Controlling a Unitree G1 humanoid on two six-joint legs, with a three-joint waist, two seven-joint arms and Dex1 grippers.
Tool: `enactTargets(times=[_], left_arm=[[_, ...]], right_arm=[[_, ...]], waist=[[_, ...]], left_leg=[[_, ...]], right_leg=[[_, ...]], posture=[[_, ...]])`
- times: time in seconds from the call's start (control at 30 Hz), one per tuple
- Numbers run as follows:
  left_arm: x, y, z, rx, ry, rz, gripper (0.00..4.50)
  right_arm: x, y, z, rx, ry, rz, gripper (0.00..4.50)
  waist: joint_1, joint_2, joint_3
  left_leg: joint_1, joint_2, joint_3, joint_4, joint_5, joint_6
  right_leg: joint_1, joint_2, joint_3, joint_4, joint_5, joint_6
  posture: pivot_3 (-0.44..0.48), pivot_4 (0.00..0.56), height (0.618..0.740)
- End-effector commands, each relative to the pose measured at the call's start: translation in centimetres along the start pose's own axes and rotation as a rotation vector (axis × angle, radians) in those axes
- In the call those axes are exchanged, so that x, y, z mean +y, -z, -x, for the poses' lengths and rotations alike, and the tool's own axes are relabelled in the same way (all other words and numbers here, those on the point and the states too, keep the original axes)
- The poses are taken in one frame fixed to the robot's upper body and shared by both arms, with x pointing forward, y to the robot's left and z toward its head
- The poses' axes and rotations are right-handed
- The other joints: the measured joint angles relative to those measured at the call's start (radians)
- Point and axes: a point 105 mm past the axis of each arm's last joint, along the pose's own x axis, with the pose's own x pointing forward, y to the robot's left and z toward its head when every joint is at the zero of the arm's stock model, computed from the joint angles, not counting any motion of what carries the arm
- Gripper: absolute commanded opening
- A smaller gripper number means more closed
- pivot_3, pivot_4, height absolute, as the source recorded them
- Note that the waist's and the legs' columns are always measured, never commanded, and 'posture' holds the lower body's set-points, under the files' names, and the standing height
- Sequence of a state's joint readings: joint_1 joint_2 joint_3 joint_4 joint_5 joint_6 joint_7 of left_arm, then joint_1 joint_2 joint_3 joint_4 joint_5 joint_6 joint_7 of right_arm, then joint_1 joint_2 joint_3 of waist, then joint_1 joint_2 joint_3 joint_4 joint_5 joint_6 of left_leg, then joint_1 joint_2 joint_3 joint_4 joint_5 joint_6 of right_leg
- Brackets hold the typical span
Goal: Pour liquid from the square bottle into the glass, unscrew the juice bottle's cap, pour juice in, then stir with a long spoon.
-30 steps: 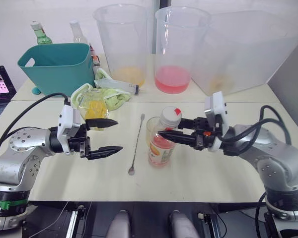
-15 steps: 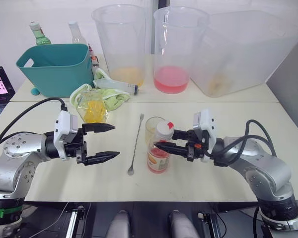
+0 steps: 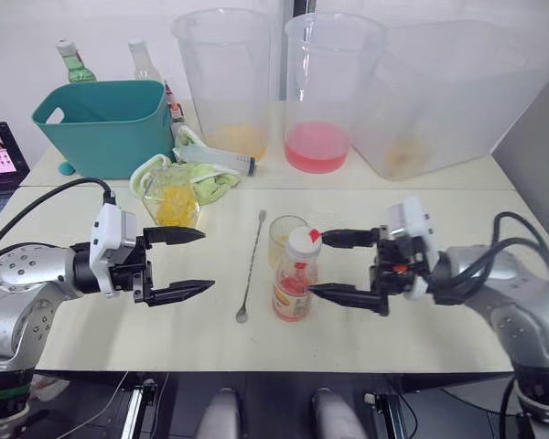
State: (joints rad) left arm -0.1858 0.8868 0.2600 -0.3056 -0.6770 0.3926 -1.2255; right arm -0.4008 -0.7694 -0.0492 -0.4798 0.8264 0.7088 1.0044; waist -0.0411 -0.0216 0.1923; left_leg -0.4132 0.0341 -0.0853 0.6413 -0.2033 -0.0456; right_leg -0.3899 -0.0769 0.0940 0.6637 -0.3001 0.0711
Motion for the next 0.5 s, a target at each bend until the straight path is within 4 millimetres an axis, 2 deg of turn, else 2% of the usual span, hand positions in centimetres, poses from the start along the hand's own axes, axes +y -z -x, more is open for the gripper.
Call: enactTargets(times=[0.03,0.23,0.37,0.5], left_arm=[[-0.4,-1.3,0.2,-0.02,-0.006,-0.044,4.5],[-1.5,-1.9,0.2,-0.034,-0.005,-0.031,4.5],[-2.9,-2.3,0.3,-0.031,-0.029,-0.022,4.5],[-3.6,-2.6,0.4,-0.032,-0.073,-0.018,4.5]], right_arm=[[-0.2,-1.6,0.6,-0.006,-0.119,0.07,4.47],[-1.8,-1.4,0.1,0.065,-0.291,0.187,4.47],[-2.3,-2.3,-1.2,0.071,-0.481,0.218,4.47],[-3.0,-2.0,-2.9,0.077,-0.532,0.259,4.47]], waist=[[-0.005,0.0,0.0],[-0.006,0.0,0.0],[-0.009,0.0,0.0],[-0.004,0.0,0.0]], left_leg=[[0.0,0.0,0.0,0.0,0.0,0.0],[0.001,0.001,0.0,-0.001,0.0,0.0],[0.001,0.001,0.001,-0.001,0.0,0.0],[0.001,0.001,0.0,-0.001,0.0,0.0]], right_leg=[[0.0,0.0,0.0,0.0,0.0,0.0],[0.0,0.0,0.0,0.0,0.0,0.0],[-0.001,0.0,0.001,0.0,0.0,0.0],[0.0,0.0,-0.001,0.001,0.0,-0.001]], posture=[[0.0,0.15,0.733],[0.0,0.15,0.733],[0.0,0.15,0.733],[0.0,0.15,0.733]])
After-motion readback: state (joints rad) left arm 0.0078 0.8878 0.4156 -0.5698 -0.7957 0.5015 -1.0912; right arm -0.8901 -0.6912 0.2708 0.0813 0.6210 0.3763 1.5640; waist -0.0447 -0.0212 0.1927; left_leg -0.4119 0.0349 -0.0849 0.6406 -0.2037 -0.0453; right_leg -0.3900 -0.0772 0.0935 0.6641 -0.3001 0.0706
